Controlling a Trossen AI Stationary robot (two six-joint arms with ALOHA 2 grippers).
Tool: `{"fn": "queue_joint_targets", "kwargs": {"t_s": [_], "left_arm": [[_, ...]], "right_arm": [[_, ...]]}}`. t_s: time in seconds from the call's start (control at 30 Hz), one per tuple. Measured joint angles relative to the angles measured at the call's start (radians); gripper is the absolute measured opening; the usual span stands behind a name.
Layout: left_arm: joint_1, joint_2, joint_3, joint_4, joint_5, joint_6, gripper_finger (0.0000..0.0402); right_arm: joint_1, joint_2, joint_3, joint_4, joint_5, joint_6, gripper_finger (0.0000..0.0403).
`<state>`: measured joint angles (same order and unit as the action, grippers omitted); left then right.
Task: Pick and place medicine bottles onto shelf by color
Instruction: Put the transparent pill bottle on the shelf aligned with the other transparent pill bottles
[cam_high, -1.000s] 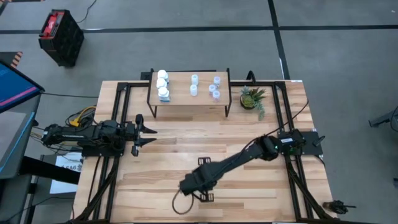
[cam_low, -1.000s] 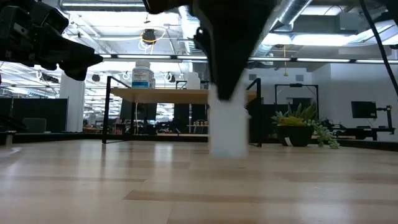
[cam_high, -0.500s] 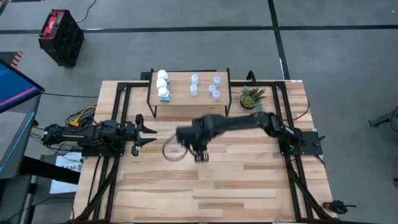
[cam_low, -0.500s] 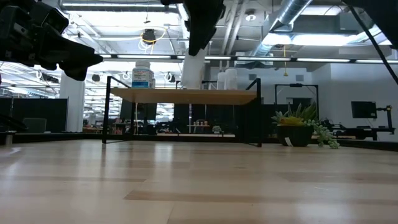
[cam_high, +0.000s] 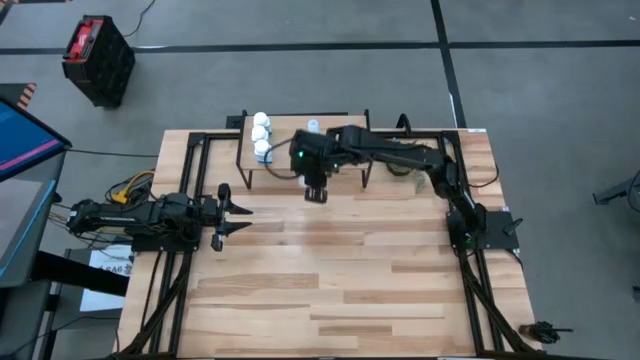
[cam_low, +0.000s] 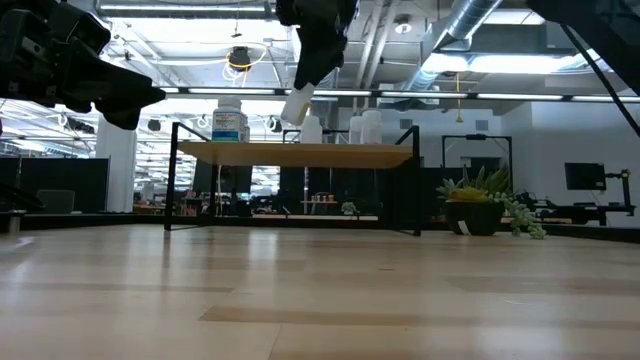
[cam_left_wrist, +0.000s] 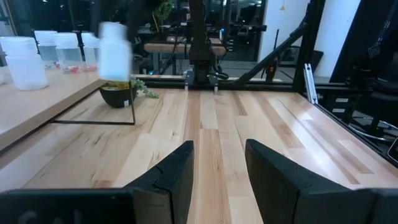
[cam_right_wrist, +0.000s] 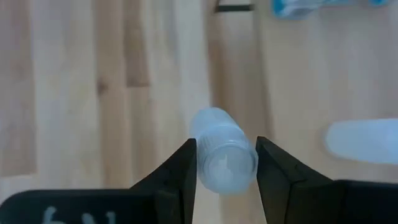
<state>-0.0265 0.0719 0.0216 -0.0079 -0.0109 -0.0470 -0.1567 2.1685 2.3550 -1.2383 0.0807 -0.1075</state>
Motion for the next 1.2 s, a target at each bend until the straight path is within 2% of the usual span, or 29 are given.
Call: {"fn": "queue_joint_targets", "kwargs": {"t_s": [0.47, 1.2], "left_arm": [[0.000, 0.000, 0.000, 0.000, 0.000, 0.000, 0.0132], [0.000, 0.000, 0.000, 0.000, 0.000, 0.000, 0.0132]], "right_arm": [[-0.151, 0.001, 0.000, 0.017, 0.000, -0.017, 0.0140], [-0.159, 0.012, -0.002, -0.002, -0.001, -0.077, 0.0152]]}}
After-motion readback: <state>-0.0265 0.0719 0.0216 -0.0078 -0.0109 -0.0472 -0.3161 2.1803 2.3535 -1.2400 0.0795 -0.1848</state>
